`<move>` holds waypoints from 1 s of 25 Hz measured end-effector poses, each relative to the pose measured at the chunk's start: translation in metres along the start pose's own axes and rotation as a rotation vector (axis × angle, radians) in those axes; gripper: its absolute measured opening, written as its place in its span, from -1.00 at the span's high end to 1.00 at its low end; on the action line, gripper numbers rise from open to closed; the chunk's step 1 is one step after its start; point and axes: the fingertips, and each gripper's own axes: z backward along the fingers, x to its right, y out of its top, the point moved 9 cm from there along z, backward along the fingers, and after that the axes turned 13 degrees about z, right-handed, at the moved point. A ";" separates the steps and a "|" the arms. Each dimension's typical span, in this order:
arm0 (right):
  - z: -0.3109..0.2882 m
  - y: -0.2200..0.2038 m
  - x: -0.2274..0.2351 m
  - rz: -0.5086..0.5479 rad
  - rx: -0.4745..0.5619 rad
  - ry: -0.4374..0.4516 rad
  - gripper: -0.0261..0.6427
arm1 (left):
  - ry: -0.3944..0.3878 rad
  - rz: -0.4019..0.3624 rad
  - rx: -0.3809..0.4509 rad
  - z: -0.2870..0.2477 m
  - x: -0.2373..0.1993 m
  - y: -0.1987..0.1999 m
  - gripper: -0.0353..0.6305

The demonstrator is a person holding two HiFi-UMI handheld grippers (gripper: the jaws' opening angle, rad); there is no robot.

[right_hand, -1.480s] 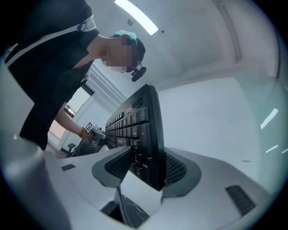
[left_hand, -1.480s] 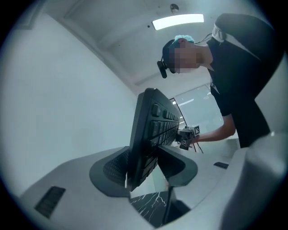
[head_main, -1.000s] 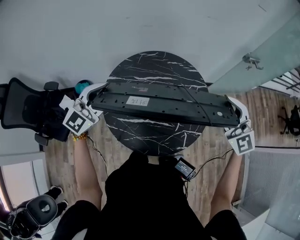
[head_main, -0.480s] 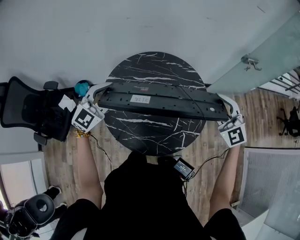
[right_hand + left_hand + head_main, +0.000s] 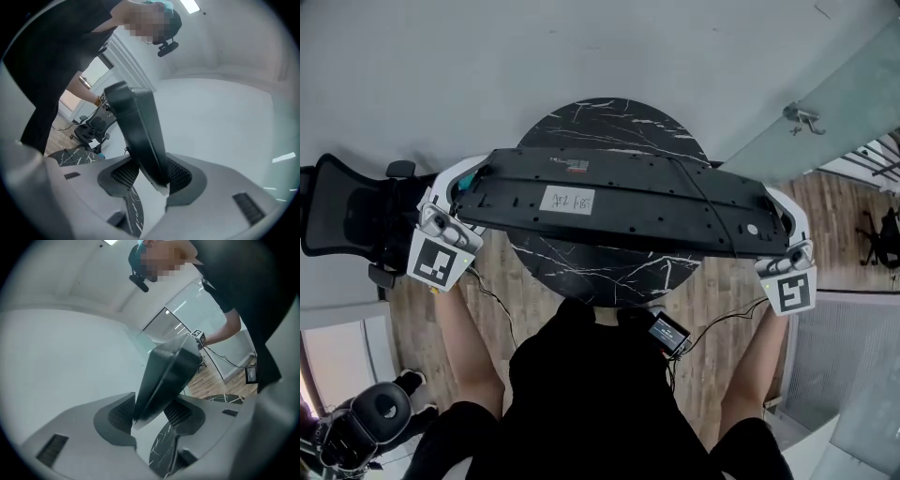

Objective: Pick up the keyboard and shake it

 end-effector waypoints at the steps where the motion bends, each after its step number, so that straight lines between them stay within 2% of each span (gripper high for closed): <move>1: 0.000 0.002 0.000 0.014 0.006 -0.011 0.39 | 0.011 -0.007 0.016 0.001 0.000 0.002 0.34; 5: -0.007 -0.006 -0.015 0.026 -0.018 -0.012 0.39 | 0.037 -0.001 0.012 -0.003 0.006 -0.017 0.32; 8: -0.015 -0.023 -0.030 -0.020 -0.056 0.027 0.39 | 0.024 0.071 -0.030 -0.009 0.015 -0.046 0.32; 10: -0.020 -0.037 -0.043 -0.020 -0.108 0.078 0.39 | 0.022 0.127 -0.076 -0.012 0.022 -0.068 0.32; 12: -0.023 -0.049 -0.060 0.011 -0.173 0.151 0.40 | 0.016 0.152 -0.102 -0.014 0.031 -0.085 0.32; 16: -0.021 -0.061 -0.076 -0.019 -0.170 0.209 0.40 | 0.000 0.198 -0.100 -0.013 0.043 -0.095 0.32; 17: -0.020 -0.060 -0.075 -0.047 -0.147 0.203 0.40 | 0.001 0.213 -0.084 -0.011 0.042 -0.092 0.32; 19: -0.018 -0.054 -0.070 -0.171 -0.078 0.167 0.40 | 0.008 0.264 -0.049 -0.006 0.039 -0.082 0.31; 21: -0.015 -0.048 -0.063 -0.278 -0.036 0.171 0.40 | 0.001 0.313 -0.029 0.001 0.033 -0.071 0.31; 25: -0.012 -0.051 -0.057 -0.345 -0.009 0.248 0.42 | -0.054 0.331 -0.039 0.006 0.024 -0.061 0.31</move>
